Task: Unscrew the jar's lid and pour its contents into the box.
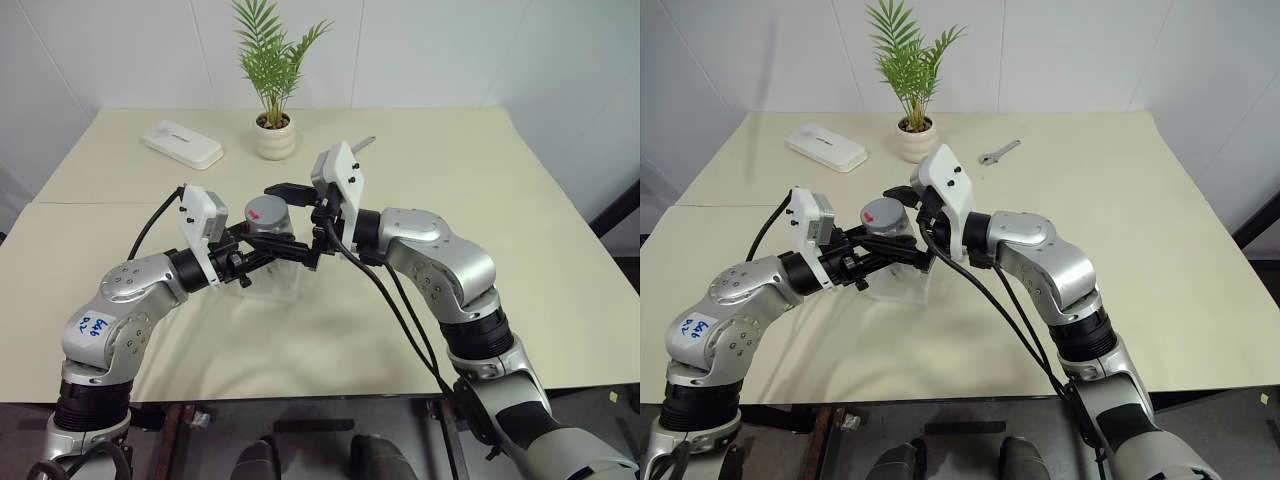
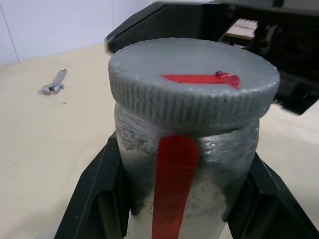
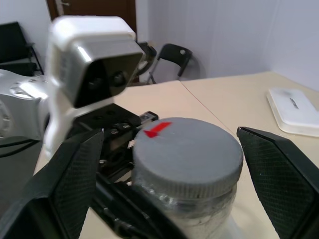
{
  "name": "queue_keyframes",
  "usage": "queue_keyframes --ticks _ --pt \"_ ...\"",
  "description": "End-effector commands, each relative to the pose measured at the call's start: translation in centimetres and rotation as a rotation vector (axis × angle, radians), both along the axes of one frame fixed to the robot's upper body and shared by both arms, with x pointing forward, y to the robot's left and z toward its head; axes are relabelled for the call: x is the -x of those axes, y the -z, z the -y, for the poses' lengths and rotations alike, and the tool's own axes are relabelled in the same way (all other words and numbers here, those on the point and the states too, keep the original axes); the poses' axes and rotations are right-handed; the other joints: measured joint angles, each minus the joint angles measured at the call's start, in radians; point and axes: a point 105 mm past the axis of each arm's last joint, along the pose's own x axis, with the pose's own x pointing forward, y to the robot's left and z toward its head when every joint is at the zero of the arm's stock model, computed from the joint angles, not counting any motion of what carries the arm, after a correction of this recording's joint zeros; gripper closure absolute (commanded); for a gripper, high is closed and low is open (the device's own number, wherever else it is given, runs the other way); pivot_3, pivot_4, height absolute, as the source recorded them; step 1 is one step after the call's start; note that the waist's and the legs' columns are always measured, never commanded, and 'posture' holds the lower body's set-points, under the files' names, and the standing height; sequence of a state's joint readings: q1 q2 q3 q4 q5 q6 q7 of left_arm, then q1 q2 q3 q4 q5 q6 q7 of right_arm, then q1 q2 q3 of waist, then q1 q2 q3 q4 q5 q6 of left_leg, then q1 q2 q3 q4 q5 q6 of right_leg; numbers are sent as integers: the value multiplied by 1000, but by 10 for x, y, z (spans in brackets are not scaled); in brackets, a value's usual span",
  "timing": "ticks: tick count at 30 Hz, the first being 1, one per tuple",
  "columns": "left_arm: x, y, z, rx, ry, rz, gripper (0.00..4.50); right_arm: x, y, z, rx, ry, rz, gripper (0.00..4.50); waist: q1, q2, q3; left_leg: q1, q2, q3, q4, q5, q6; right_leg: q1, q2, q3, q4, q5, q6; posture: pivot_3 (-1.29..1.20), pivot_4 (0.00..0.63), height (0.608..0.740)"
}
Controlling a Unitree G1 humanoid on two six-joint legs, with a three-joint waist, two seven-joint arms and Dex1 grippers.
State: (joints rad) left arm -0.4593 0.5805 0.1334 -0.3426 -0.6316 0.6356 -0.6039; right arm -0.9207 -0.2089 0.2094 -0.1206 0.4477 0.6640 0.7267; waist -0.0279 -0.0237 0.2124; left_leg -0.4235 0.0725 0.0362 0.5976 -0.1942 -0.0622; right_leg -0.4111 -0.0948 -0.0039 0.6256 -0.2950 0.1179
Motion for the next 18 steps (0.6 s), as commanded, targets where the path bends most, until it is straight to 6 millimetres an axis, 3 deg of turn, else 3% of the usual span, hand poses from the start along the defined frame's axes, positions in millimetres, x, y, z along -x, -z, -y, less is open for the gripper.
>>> queue_keyframes --ticks 1,3,6,10,18 --pt "7 -12 10 3 37 56 2544 1 -11 -3 -19 6 30 0 0 0 0 0 0 0 0 0 0 0 0 0 0 0 0 0 150 740" --pt "8 -11 10 4 38 56 2544 1 -12 -4 -25 4 26 0 0 0 0 0 0 0 0 0 0 0 0 0 0 0 0 0 150 740" --pt "9 -9 9 2 36 53 2544 4 -14 -4 -42 -8 17 588 0 0 0 0 0 1 0 0 0 -1 0 1 0 0 0 0 150 740" --pt "10 -6 7 -1 28 45 2544 10 -20 -6 -69 -34 20 1846 0 0 0 0 0 1 0 0 0 -1 0 1 0 0 0 0 150 740" --pt "20 -3 6 1 128 22 2544 35 -20 -1 -43 -239 53 1841 0 0 0 0 0 1 0 0 0 -1 0 1 0 0 0 0 150 740"
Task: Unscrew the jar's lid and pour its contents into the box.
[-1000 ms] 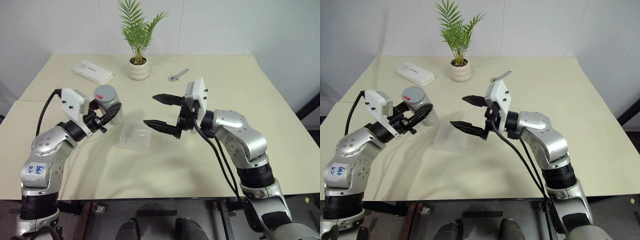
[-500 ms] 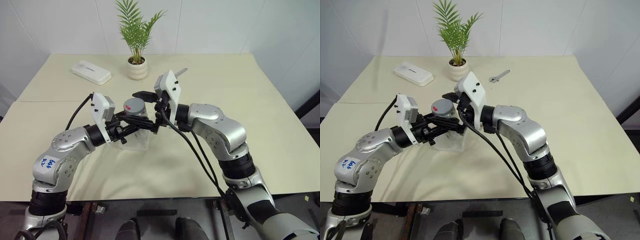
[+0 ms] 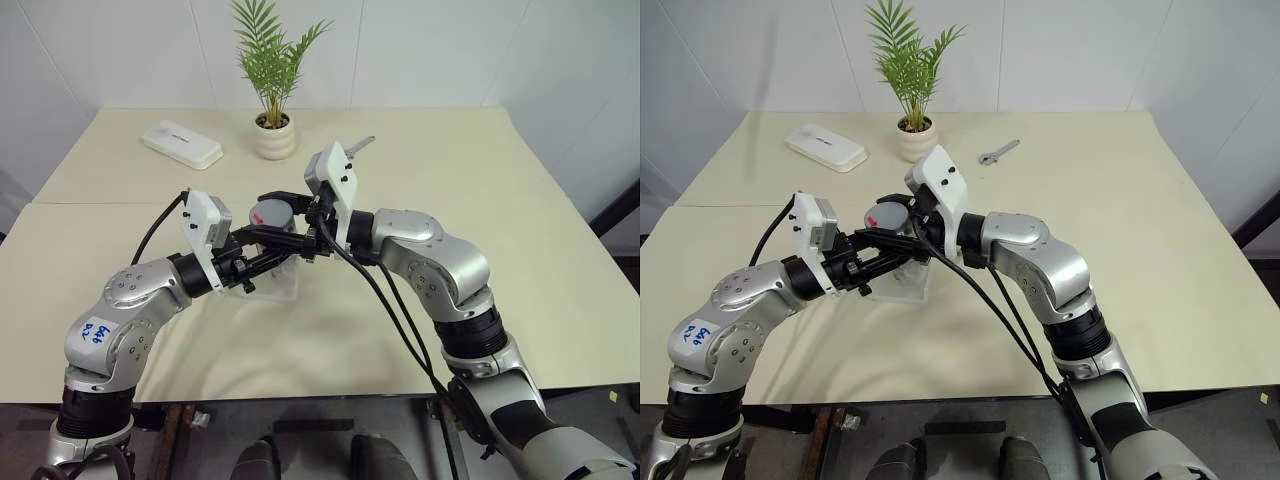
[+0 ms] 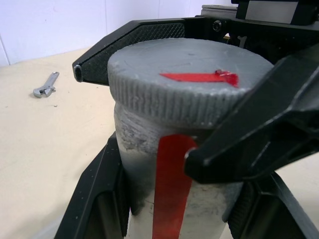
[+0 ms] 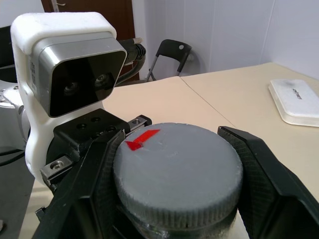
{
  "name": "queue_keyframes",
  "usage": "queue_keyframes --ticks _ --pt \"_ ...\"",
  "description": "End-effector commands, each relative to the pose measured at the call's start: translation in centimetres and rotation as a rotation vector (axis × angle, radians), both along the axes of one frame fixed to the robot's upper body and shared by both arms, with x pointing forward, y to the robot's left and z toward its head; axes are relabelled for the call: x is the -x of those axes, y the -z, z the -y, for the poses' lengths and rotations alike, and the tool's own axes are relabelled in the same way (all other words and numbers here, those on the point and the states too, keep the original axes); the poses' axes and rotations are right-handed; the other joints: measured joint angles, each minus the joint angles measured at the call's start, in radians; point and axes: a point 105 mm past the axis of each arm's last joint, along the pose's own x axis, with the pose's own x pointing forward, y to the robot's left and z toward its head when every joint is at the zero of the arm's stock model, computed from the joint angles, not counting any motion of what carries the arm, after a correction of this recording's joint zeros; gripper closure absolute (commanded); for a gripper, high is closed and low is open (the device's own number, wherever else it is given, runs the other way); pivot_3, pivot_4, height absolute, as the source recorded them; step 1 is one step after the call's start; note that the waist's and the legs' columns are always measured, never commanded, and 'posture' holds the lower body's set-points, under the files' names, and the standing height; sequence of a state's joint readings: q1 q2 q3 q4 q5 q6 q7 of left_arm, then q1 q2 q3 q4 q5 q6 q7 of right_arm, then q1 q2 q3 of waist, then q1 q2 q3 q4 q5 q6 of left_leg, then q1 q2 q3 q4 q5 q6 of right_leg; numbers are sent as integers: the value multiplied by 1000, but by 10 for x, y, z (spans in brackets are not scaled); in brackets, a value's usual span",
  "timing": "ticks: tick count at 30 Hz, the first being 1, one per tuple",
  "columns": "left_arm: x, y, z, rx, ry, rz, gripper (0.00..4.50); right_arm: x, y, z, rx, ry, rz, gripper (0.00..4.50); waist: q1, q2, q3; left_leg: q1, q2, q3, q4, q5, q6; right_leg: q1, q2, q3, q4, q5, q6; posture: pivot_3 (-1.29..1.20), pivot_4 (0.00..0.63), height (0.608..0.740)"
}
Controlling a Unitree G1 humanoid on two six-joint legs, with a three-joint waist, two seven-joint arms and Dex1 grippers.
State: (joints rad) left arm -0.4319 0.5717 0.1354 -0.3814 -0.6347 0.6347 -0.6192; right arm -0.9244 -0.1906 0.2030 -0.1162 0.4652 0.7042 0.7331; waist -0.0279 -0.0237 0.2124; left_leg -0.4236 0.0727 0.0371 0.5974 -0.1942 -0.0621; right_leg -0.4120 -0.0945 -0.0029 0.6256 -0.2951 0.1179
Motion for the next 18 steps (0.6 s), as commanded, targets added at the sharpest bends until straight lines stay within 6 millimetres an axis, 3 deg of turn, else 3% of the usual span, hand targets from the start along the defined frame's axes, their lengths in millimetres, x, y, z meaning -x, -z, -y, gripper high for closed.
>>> queue_keyframes --ticks 1,9,18 --pt "14 -6 2 4 123 12 2544 36 -21 5 -37 -249 105 1841 0 0 0 0 0 0 0 0 0 0 0 0 0 0 0 0 150 740" --pt "44 -9 6 -41 489 0 2544 43 -26 24 88 -507 156 1841 -3 0 0 0 1 1 0 0 0 0 2 0 0 0 0 0 150 740" --pt "43 -11 5 -32 482 30 2544 39 -27 24 67 -498 123 1841 -1 0 0 0 3 1 0 0 0 0 3 0 0 0 -1 0 150 740"
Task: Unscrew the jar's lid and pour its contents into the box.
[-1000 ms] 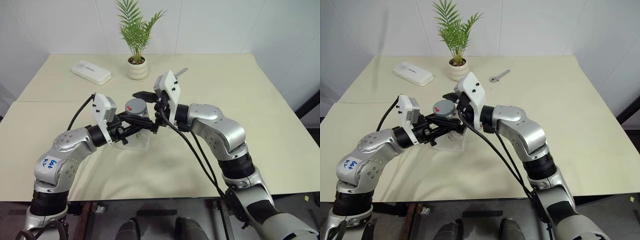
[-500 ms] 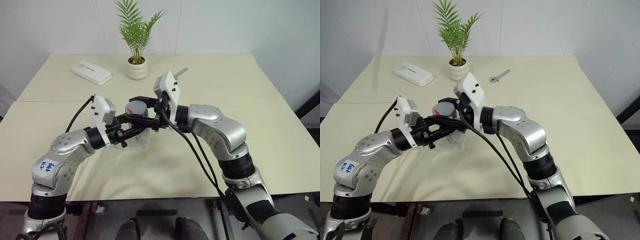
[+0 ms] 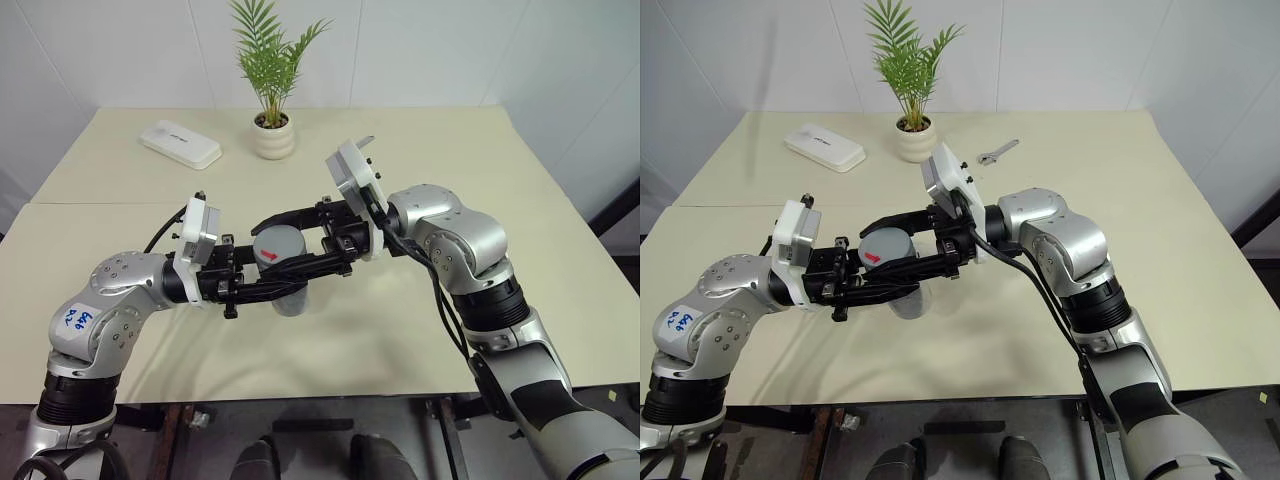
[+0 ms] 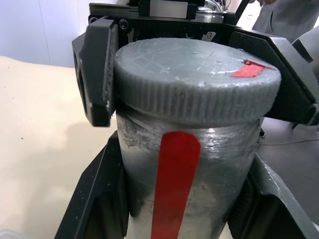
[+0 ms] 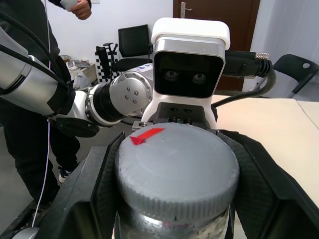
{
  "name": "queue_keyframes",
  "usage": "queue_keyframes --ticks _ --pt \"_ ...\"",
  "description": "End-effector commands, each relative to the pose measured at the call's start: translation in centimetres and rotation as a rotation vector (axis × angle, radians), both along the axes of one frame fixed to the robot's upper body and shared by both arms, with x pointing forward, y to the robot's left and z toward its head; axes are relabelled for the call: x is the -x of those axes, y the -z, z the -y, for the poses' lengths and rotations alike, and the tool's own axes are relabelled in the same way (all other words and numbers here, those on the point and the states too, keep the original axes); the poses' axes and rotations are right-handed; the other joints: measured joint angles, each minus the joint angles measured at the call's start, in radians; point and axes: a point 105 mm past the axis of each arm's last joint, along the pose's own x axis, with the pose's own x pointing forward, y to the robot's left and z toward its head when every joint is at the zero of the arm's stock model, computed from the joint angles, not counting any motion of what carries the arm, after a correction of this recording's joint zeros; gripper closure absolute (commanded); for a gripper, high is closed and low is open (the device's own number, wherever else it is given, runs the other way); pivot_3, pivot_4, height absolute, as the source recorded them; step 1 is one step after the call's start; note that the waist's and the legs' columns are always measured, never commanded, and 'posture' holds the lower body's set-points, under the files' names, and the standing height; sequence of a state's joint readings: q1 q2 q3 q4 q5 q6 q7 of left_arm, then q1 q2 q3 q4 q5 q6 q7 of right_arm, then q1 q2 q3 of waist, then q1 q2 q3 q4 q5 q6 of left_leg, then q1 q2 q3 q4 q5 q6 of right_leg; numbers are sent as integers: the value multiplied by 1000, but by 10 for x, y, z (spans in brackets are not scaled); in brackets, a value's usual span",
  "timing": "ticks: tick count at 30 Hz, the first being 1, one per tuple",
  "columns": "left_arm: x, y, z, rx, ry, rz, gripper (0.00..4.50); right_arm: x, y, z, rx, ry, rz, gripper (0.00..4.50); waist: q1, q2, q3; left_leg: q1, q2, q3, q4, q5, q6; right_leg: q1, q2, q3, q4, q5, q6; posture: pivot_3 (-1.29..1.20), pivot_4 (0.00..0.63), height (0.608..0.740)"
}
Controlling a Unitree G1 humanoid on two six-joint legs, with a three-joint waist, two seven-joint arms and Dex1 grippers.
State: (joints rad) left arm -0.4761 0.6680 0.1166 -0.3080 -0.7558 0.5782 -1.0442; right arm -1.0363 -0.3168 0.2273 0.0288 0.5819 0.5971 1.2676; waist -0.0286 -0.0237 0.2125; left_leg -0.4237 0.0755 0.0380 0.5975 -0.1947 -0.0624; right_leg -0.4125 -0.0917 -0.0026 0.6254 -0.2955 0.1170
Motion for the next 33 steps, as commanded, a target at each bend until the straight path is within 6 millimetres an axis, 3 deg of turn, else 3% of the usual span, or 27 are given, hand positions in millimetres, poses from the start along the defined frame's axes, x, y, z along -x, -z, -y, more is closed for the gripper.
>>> queue_keyframes --ticks 1,2,8,13,20,26,33 --pt "5 -4 -4 26 26 13 2544 4 -18 8 -69 6 43 1841 0 0 0 0 0 0 0 0 0 0 0 0 0 0 0 0 150 740" --pt "5 -3 -4 26 25 13 2544 3 -19 8 -71 11 34 1841 0 0 0 0 0 0 0 0 0 0 0 0 0 0 0 0 150 740" --pt "1 -4 -12 33 -32 23 2544 -1 -25 12 -129 64 27 10 0 0 0 0 0 0 0 0 0 0 0 0 0 0 0 0 150 740" --pt "-3 0 -18 18 -80 13 2544 8 -25 13 -134 55 45 10 0 0 0 0 1 0 0 0 0 0 0 0 0 0 0 0 150 740" --pt "-11 4 -13 1 -114 23 2544 10 -15 -9 -103 90 52 10 0 0 0 0 2 1 0 0 0 -1 1 1 1 0 -1 0 150 740" --pt "-12 4 -9 1 -125 29 2544 -4 -7 -24 -75 184 72 10 0 0 0 0 3 1 0 0 -1 -1 2 1 1 0 -1 0 150 740" --pt "-9 3 -6 7 -129 32 2544 -15 -10 -28 -82 222 80 10 0 0 0 0 7 2 0 -1 -2 -2 9 6 1 0 -1 0 150 740"
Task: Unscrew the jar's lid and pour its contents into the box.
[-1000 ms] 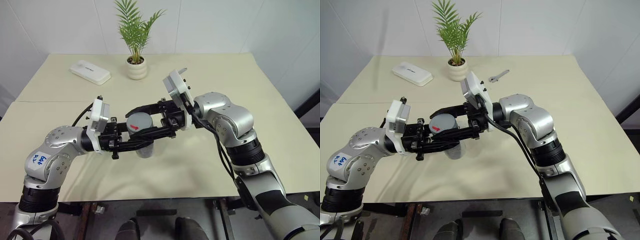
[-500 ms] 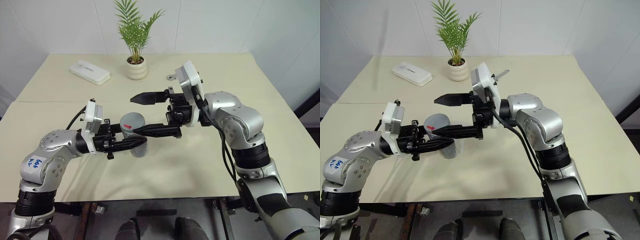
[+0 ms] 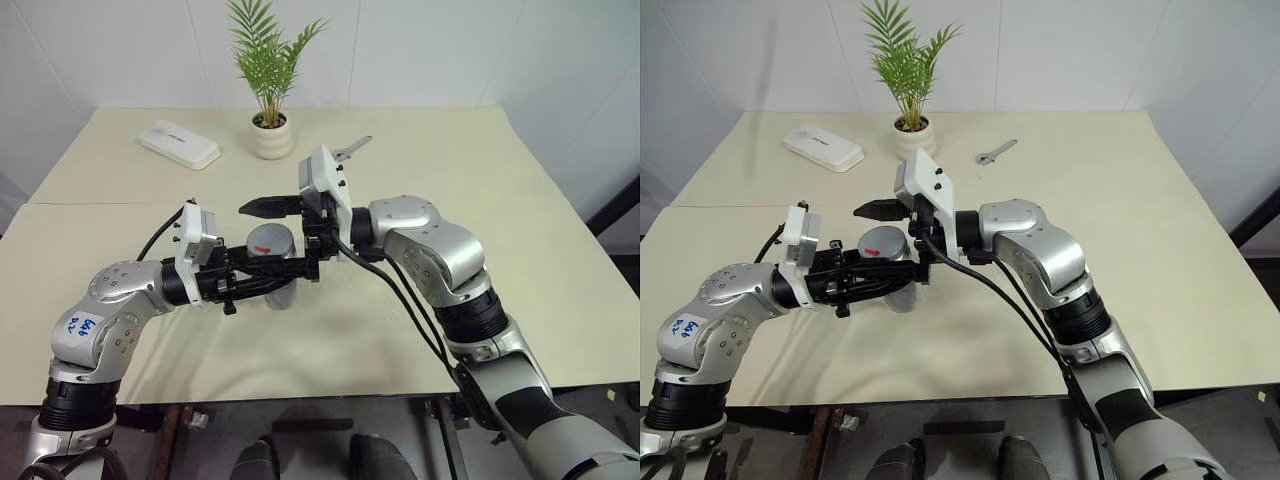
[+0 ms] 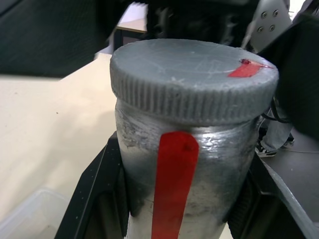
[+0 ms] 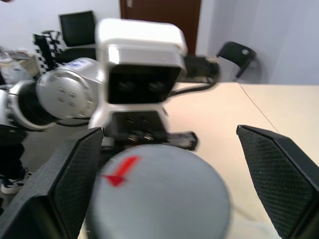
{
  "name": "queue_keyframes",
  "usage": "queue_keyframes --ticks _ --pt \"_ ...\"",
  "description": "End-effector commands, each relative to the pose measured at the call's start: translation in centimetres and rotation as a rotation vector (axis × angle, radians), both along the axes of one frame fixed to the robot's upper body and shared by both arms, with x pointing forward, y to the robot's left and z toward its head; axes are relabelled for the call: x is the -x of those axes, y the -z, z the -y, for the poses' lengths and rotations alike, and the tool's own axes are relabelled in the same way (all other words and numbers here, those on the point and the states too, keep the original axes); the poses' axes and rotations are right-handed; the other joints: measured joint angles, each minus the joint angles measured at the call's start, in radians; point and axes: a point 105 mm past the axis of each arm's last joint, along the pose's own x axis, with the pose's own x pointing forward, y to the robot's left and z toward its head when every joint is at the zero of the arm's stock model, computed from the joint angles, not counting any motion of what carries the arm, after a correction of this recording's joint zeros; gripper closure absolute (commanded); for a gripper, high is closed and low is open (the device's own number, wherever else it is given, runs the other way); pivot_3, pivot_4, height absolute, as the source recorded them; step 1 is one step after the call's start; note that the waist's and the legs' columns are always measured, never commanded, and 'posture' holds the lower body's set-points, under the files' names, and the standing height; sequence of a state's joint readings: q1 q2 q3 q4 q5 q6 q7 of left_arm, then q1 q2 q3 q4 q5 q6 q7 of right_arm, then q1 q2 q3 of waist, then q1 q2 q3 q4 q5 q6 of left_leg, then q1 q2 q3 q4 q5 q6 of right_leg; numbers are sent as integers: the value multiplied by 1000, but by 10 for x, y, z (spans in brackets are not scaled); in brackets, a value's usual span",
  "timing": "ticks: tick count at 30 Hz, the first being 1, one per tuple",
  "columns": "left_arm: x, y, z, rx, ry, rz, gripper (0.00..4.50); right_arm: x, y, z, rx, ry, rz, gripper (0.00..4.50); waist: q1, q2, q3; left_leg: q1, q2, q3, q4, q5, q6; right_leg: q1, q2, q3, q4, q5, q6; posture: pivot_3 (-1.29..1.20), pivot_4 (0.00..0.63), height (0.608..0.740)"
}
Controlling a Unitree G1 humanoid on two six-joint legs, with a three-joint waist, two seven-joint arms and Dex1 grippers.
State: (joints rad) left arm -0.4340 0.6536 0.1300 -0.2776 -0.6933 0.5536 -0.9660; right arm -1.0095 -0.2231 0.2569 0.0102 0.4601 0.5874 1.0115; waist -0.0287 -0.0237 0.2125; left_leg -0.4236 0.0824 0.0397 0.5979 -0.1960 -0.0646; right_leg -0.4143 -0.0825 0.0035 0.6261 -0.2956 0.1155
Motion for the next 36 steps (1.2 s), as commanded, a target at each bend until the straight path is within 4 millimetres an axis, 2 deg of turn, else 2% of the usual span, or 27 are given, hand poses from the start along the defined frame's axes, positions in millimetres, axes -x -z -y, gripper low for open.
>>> queue_keyframes --ticks 1,9,15,20,23,25,29,33,36 --pt "7 -9 4 3 17 55 2544 4 -18 -2 -43 -18 56 10 -1 0 0 0 1 0 0 0 0 0 1 0 0 0 0 0 150 740" --pt "9 -7 1 2 -1 53 2544 -9 -24 17 -59 31 29 10 1 0 0 0 1 1 0 -1 -1 -1 2 1 1 -1 -1 0 150 740" --pt "9 -7 -1 2 -8 54 2544 -31 -24 55 -29 108 34 10 1 0 0 0 1 1 1 -1 -1 -1 2 1 1 -1 -1 0 150 740" --pt "7 -8 -4 2 -24 58 2544 -47 -13 88 9 180 33 10 2 0 0 0 2 2 1 -1 -1 -1 2 2 1 -1 -1 0 150 740" --pt "7 -9 -6 1 -34 60 2544 -56 -15 102 -3 225 32 10 3 0 0 0 1 3 1 -1 -2 -1 2 2 0 -1 -1 0 150 740" --pt "8 -8 -8 -4 -42 58 2544 -54 -21 106 -32 216 22 10 -4 0 0 0 2 3 1 -2 -2 -1 2 3 0 -1 -1 0 150 740" --pt "8 -8 -11 -10 -56 56 2544 -39 -29 101 -79 121 3 10 -7 0 0 0 2 4 0 -2 -2 -3 3 4 1 -1 -1 0 150 740" --pt "7 -8 -11 -11 -56 54 2544 -17 -32 76 -94 5 -2 10 -5 0 0 0 3 5 1 -2 -2 -3 3 4 1 -1 -1 0 150 740" --pt "7 -8 -9 -12 -51 53 2544 -12 -27 55 -69 9 -13 10 -3 0 0 0 3 5 1 -2 -2 -3 3 4 2 -1 -1 0 150 740"
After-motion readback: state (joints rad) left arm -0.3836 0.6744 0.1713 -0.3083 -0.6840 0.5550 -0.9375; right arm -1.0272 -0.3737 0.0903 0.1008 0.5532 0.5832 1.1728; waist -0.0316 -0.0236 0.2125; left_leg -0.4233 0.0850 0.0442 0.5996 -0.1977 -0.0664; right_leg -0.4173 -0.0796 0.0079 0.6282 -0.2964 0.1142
